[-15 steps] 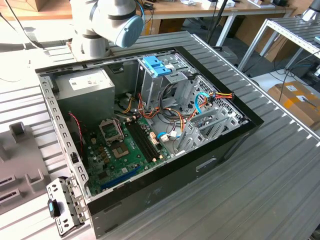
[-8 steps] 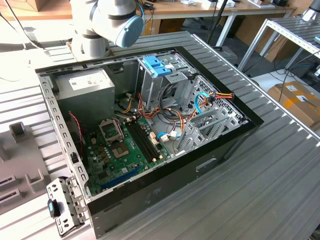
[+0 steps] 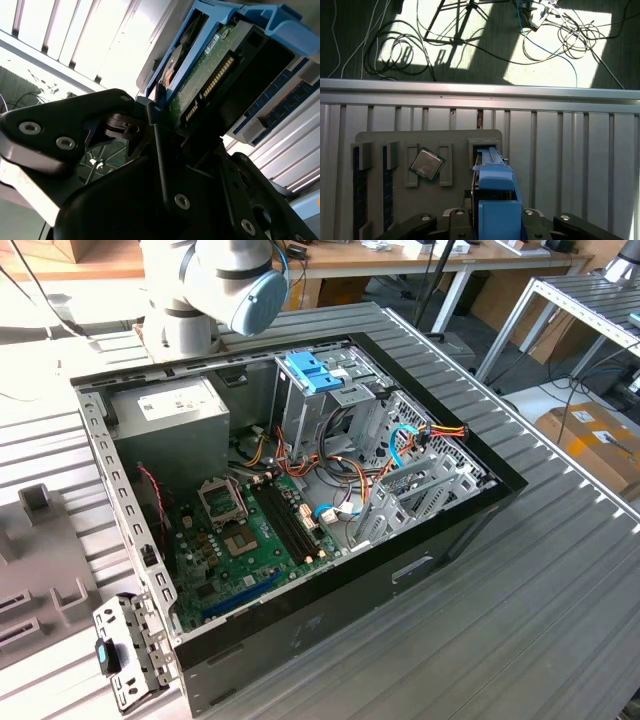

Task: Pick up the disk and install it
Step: 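Pick up the disk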

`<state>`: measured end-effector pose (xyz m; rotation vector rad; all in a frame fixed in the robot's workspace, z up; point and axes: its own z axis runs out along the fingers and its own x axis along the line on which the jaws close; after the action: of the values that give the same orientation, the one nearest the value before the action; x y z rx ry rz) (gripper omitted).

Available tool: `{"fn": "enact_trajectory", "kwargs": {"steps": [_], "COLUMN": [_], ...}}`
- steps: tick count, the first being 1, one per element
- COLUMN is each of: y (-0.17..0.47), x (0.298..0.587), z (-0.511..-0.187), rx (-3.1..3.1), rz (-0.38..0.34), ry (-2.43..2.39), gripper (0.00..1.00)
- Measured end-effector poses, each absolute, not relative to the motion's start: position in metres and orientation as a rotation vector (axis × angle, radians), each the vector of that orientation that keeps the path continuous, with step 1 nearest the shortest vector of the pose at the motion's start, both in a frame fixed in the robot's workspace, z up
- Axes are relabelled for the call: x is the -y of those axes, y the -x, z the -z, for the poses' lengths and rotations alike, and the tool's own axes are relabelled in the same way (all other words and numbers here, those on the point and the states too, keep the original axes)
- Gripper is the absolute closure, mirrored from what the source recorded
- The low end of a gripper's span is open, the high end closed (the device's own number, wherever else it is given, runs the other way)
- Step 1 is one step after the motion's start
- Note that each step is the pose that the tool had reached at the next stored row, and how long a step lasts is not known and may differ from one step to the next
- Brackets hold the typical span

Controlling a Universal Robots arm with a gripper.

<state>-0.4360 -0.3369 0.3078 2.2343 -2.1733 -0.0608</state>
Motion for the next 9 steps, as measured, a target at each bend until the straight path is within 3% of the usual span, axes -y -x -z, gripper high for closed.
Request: {"fn": "enact_trajectory", "kwargs": {"steps": [9], "y": [0.436], "x": [0.3369], "z": [-0.3145], "rx": [2.173], "rz": [0.061], "ry": [-2.234], "gripper": [0.64]}}
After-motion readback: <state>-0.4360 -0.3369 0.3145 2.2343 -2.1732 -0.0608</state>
